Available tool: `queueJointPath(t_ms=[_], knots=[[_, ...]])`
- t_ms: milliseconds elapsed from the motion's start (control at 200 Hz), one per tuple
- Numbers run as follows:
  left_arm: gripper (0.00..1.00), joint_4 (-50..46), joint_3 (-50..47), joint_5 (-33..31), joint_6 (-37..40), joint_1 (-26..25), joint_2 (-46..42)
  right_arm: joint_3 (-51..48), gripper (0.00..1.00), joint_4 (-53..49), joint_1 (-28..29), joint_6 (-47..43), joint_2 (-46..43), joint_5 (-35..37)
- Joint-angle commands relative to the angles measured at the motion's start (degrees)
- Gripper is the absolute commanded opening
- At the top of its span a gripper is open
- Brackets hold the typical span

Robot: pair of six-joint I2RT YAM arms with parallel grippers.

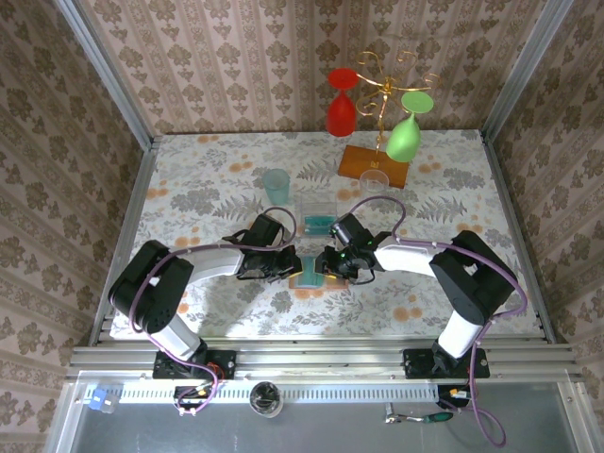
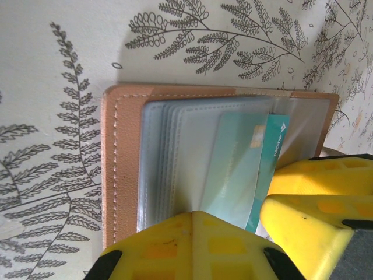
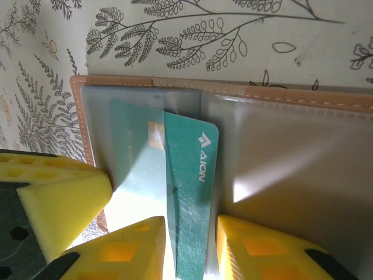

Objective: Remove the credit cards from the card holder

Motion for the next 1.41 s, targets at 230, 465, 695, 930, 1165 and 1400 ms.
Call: queueJointPath(t_ms=[230, 465, 695, 930, 1165, 1400], knots=[[0.0, -2.0, 0.7, -0.6, 1.5, -0.6, 1.3, -2.2, 0.24, 5.7, -1.3, 3.1, 0.3, -2.8], [0.0, -1.9, 0.5, -0.6, 1.3, -0.6, 1.4, -2.2, 0.19, 6.3, -1.7, 3.2, 0.2, -3.0], [0.0, -2.2, 0.5, -0.6, 1.5, -0.5, 1.4, -2.2, 0.14, 7.2, -1.9, 3.3, 0.7, -3.6], [0.0, -2.1, 0.3, -0.6, 1.4, -0.5, 1.3, -2.5, 0.11, 7.5, -2.0, 3.3, 0.6, -3.6], [0.0, -2.5, 0.6, -0.6, 1.6, -0.4, 1.2, -2.7, 0.09, 7.2, -2.3, 3.0, 0.3, -3.4], [0.0, -2.3, 0.6, -0.6, 1.5, -0.3, 0.9, -3.3, 0.07, 5.5, -3.2, 1.8, -1.2, -2.9]])
